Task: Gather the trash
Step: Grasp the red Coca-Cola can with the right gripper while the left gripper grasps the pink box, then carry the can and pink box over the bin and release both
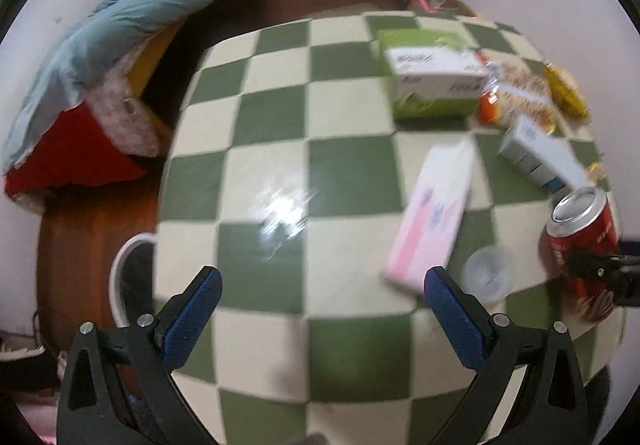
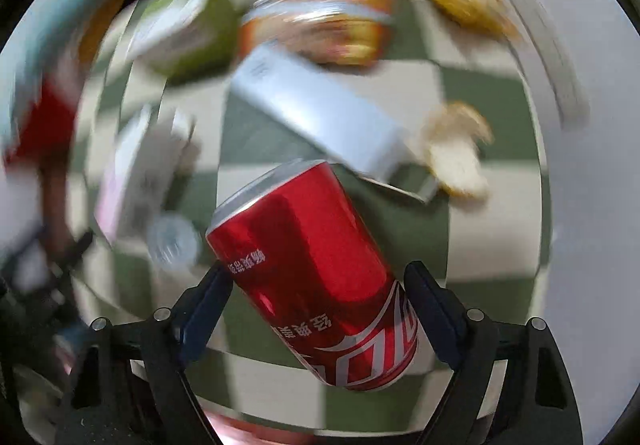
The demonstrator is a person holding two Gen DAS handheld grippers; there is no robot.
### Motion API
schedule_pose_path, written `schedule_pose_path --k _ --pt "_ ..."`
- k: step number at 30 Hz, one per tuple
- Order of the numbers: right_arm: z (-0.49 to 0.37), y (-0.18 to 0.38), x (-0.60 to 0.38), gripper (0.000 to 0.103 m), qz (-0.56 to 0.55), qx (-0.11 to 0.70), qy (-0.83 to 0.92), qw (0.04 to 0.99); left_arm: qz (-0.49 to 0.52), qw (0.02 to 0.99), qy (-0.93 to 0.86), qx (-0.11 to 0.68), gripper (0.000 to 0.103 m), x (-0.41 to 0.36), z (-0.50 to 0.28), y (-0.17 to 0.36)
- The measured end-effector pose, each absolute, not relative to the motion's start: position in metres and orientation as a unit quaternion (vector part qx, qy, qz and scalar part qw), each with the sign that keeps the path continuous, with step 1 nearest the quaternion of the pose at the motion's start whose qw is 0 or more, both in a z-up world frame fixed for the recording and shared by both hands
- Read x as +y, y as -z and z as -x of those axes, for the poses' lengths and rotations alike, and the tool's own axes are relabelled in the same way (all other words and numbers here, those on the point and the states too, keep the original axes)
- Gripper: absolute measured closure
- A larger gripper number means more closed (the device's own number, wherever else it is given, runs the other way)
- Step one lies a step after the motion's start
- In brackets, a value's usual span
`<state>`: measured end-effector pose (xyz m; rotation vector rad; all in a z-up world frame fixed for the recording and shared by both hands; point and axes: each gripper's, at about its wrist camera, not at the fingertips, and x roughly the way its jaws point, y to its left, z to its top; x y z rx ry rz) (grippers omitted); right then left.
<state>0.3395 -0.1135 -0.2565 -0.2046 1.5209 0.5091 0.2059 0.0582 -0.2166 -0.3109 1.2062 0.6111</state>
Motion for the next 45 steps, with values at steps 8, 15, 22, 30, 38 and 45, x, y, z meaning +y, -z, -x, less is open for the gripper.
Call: schedule_pose_path --k 8,15,22,30,38,45 --pt "-0.351 0.256 -0.148 0.015 0.012 0.689 -0.204 0.696 0.140 0.759 -0.188 0.607 0.020 0.059 -0.273 0.245" --pt "-0.341 0.268 -0.119 0.017 0.072 0.683 -0.210 0.695 0.163 0.755 -0.179 0.610 0.071 0.064 -0.278 0.255" --pt "-0.324 0.264 -0.116 0.019 0.081 0.663 -0.219 0.711 0.149 0.772 -0.223 0.576 0.071 0.061 -0.245 0.234" --pt "-0.304 0.231 -0.116 0.021 0.033 0.637 -0.248 0.729 0.153 0.800 -0.257 0.520 0.071 0.069 -0.203 0.193" --pt "-0.265 0.173 -0.075 0.021 0.004 0.599 -0.311 0.737 0.174 0.827 -0.293 0.446 0.071 0.095 -0.151 0.129" --pt "-0.217 0.142 0.001 0.022 0.017 0.591 -0.381 0.711 0.201 0.829 -0.336 0.399 0.071 0.140 -0.078 0.084"
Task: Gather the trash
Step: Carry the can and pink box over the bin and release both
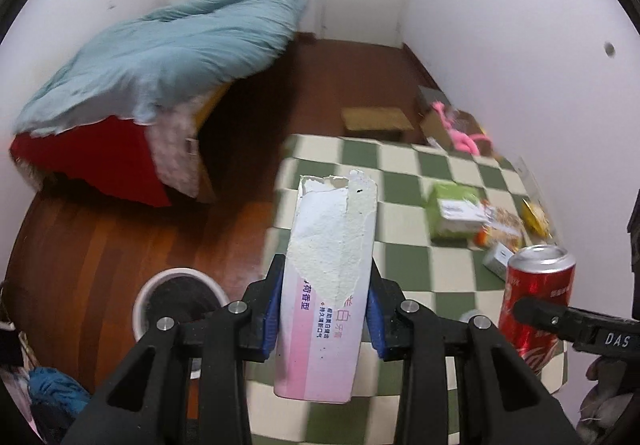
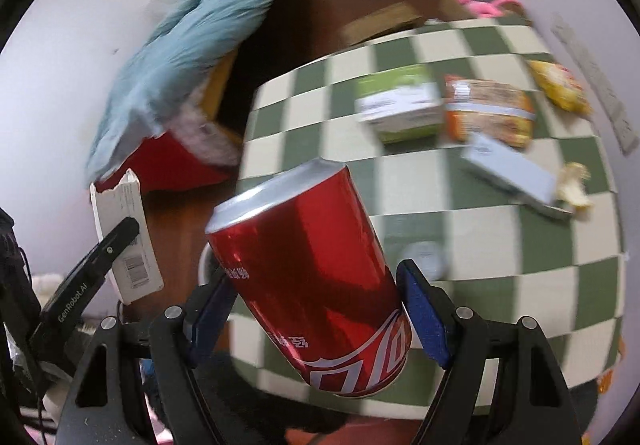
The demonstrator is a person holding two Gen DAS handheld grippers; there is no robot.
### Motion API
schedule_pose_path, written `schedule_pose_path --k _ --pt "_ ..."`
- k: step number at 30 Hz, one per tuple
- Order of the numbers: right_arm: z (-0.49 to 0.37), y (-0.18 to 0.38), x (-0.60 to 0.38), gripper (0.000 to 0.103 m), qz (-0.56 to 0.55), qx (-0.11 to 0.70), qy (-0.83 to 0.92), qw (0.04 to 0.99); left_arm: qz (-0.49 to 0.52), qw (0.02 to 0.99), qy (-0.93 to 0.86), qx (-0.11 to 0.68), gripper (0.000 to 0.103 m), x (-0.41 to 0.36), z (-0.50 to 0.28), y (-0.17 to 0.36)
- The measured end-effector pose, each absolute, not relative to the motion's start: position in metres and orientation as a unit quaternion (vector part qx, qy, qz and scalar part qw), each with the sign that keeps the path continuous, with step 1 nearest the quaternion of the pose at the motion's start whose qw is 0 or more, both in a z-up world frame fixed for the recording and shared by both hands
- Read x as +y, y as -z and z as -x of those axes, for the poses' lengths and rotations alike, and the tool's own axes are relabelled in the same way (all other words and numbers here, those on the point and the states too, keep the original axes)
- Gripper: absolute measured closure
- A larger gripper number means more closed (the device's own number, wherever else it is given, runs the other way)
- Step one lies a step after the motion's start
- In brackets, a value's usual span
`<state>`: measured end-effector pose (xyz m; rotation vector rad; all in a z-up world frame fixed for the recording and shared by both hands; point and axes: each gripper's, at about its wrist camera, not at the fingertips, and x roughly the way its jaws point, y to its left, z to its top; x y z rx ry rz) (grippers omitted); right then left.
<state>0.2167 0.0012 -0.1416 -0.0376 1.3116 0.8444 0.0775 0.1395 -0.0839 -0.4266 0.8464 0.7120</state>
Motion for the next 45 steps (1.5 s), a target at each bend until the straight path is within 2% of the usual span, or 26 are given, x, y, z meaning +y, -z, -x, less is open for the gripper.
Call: schedule_pose_path --k 4,8,15,18,23,25,26,27,28,29,32,33,34,45 --pt "-0.176 0.144 0.059 0.022 0.036 0.596 -0.421 0.682 0.226 0.814 -0.365 0.392 0.071 0.173 -0.026 0.081" --pt "-0.139 0.162 0.118 0.022 0.050 0.611 -0.449 0.650 0.263 0.782 -0.400 0.399 0.071 0.213 0.028 0.101" --pt "-0.086 0.240 0.222 0.023 0.106 0.652 -0.453 0.599 0.386 0.707 -0.427 0.410 0.071 0.284 0.109 0.181" --pt "-0.070 0.279 0.260 0.023 0.127 0.672 -0.440 0.581 0.447 0.675 -0.421 0.410 0.071 0.310 0.132 0.223" --pt "-0.053 0.336 0.312 0.024 0.163 0.696 -0.418 0.561 0.491 0.637 -0.408 0.432 0.070 0.334 0.144 0.274" --pt "-0.049 0.357 0.330 0.024 0.181 0.700 -0.409 0.557 0.497 0.623 -0.408 0.445 0.064 0.338 0.145 0.287" --pt "-0.047 0.366 0.337 0.024 0.191 0.701 -0.406 0.555 0.498 0.617 -0.411 0.449 0.057 0.339 0.146 0.291" --pt "-0.045 0.375 0.345 0.024 0.198 0.703 -0.404 0.551 0.501 0.611 -0.414 0.452 0.034 0.341 0.149 0.297" --pt "-0.042 0.384 0.353 0.023 0.206 0.705 -0.403 0.546 0.504 0.609 -0.418 0.448 0.022 0.343 0.157 0.299" --pt "-0.041 0.391 0.358 0.022 0.213 0.704 -0.402 0.545 0.506 0.607 -0.423 0.444 0.022 0.345 0.160 0.300" --pt "-0.035 0.406 0.375 0.000 0.244 0.694 -0.401 0.546 0.498 0.598 -0.437 0.452 0.015 0.343 0.168 0.303" --pt "-0.035 0.407 0.379 0.000 0.251 0.689 -0.403 0.548 0.490 0.596 -0.446 0.455 0.009 0.342 0.171 0.302" --pt "-0.035 0.404 0.379 0.000 0.257 0.684 -0.403 0.551 0.476 0.596 -0.457 0.458 0.008 0.341 0.174 0.300" --pt "-0.018 0.382 0.356 0.000 0.310 0.632 -0.412 0.579 0.395 0.591 -0.518 0.476 0.008 0.314 0.186 0.282"
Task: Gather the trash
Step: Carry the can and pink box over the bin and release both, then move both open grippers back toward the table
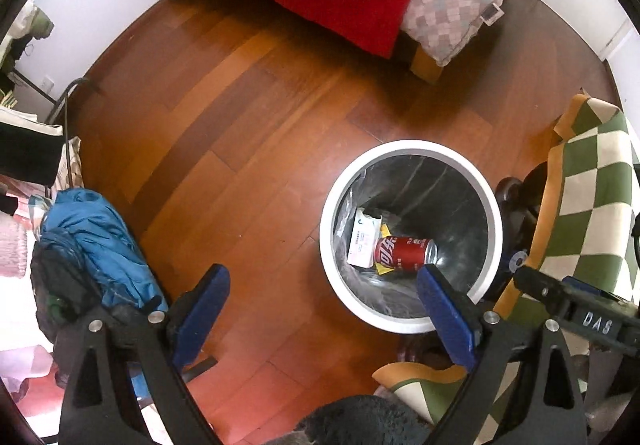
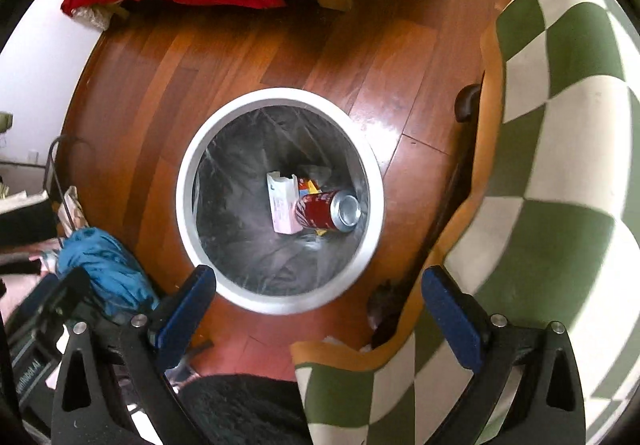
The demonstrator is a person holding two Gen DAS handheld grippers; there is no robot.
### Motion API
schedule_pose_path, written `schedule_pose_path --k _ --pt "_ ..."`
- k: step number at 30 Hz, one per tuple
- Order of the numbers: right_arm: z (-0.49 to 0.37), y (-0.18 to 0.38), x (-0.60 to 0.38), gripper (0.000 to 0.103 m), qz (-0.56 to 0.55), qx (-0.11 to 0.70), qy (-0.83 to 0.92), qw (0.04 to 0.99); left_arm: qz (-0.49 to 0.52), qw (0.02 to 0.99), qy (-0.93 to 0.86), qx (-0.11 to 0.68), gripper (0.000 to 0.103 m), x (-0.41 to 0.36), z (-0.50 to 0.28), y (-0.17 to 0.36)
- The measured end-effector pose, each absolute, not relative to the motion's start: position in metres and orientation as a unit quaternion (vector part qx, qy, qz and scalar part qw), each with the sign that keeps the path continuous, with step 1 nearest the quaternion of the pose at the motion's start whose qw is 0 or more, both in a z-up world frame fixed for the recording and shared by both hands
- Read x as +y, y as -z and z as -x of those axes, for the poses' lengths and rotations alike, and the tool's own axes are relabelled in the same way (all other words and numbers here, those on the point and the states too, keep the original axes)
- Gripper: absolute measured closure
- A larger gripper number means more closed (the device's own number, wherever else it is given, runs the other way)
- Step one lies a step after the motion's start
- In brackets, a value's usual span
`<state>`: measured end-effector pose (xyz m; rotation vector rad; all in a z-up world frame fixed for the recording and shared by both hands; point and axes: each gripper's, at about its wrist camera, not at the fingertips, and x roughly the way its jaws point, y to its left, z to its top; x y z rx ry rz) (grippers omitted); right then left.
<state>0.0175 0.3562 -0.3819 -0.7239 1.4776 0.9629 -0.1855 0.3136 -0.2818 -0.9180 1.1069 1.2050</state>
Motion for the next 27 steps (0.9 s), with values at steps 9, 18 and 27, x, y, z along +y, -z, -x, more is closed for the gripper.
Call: schedule_pose_path --k 9,18,27 --pt "0.002 0.338 0.330 0.000 0.323 0.593 -0.438 0.593 0.372 0.610 -0.524 0.465 0.008 0.293 0.182 0.250" --pt "0.014 0.276 0.303 0.000 0.311 0.553 -0.475 0.610 0.345 0.633 -0.533 0.444 0.008 0.269 0.184 0.208" --pt "0.023 0.207 0.261 0.000 0.277 0.516 -0.515 0.626 0.316 0.674 -0.535 0.400 0.008 0.228 0.186 0.147"
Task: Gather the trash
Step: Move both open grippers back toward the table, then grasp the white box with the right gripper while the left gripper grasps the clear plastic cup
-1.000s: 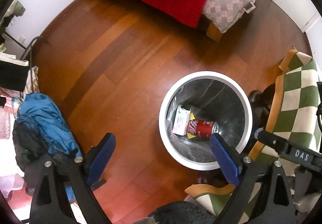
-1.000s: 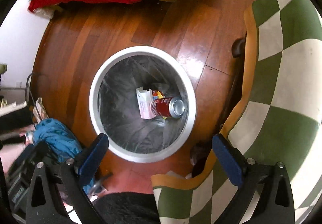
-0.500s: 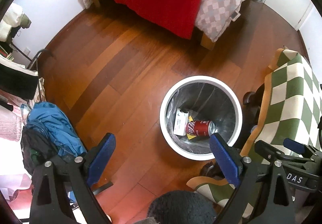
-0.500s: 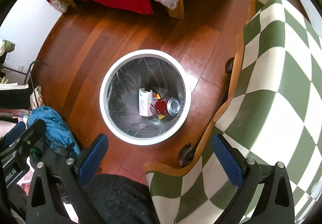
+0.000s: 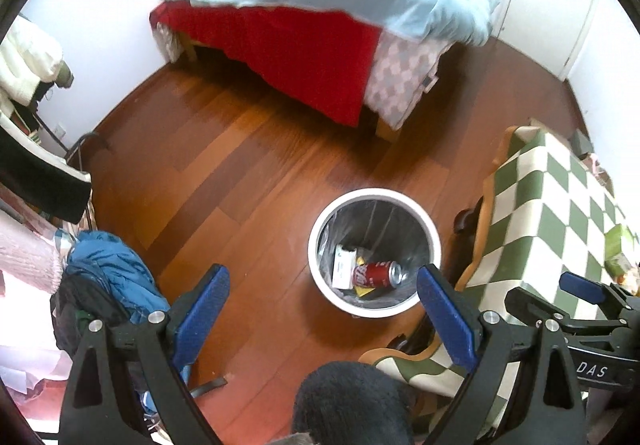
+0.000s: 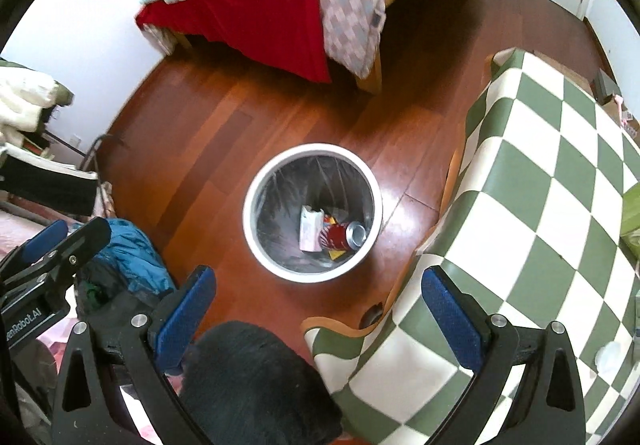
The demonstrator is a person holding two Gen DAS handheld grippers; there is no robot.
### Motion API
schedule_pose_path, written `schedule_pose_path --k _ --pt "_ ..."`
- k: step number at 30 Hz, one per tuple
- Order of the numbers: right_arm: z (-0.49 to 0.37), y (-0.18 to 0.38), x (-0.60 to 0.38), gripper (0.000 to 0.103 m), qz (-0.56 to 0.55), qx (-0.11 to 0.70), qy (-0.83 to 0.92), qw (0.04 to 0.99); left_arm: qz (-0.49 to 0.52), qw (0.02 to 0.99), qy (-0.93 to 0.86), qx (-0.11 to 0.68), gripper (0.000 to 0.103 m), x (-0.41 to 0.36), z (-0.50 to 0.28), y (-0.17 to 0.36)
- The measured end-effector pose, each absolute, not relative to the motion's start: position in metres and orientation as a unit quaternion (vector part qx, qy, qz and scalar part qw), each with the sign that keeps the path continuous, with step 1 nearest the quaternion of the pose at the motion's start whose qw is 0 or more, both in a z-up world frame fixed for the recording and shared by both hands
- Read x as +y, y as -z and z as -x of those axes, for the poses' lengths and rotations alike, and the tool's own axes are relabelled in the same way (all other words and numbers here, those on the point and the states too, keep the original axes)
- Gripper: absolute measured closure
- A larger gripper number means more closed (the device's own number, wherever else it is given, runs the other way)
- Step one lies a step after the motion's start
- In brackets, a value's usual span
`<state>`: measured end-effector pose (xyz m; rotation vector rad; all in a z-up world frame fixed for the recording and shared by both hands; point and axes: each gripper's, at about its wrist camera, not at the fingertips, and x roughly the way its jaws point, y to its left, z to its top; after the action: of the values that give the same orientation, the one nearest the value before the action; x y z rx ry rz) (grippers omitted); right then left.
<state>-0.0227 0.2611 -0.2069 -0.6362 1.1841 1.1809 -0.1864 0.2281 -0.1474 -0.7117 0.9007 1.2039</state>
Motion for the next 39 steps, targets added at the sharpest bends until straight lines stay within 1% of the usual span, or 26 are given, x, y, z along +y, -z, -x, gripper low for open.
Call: schedule_pose_path --k 11,14,18,20,26,33,34,35,36,39 --pt "0.022 0.129 0.192 0.000 0.205 0.485 -0.556 0.643 0.273 0.714 -0.539 0.354 0.008 0.173 0.182 0.087" --pt "0.015 0.117 0.171 0.000 0.175 0.485 -0.564 0.645 0.266 0.724 -0.535 0.344 0.008 0.159 0.174 0.075" --pt "-0.013 0.115 0.133 0.000 0.125 0.510 -0.553 0.647 0.262 0.735 -0.517 0.353 0.008 0.144 0.150 0.076" --pt "-0.031 0.120 0.115 0.000 0.112 0.521 -0.538 0.653 0.257 0.741 -0.504 0.362 0.008 0.137 0.130 0.083" --pt "-0.114 0.139 0.039 0.000 0.088 0.549 -0.451 0.698 0.259 0.749 -0.444 0.418 0.008 0.115 0.038 0.135" --pt "-0.250 0.172 -0.038 0.001 0.137 0.559 -0.318 0.753 0.244 0.754 -0.372 0.483 0.008 0.079 -0.098 0.202" --pt "-0.271 0.180 -0.044 0.004 0.149 0.560 -0.303 0.756 0.238 0.752 -0.366 0.494 0.008 0.074 -0.116 0.212" --pt "-0.288 0.187 -0.047 0.019 0.162 0.563 -0.293 0.755 0.236 0.750 -0.358 0.504 0.008 0.070 -0.131 0.221" --pt "-0.304 0.195 -0.047 0.029 0.178 0.567 -0.284 0.753 0.232 0.747 -0.351 0.514 0.008 0.066 -0.145 0.231" --pt "-0.343 0.223 -0.043 0.029 0.208 0.589 -0.275 0.731 0.220 0.737 -0.338 0.543 0.008 0.058 -0.176 0.257"
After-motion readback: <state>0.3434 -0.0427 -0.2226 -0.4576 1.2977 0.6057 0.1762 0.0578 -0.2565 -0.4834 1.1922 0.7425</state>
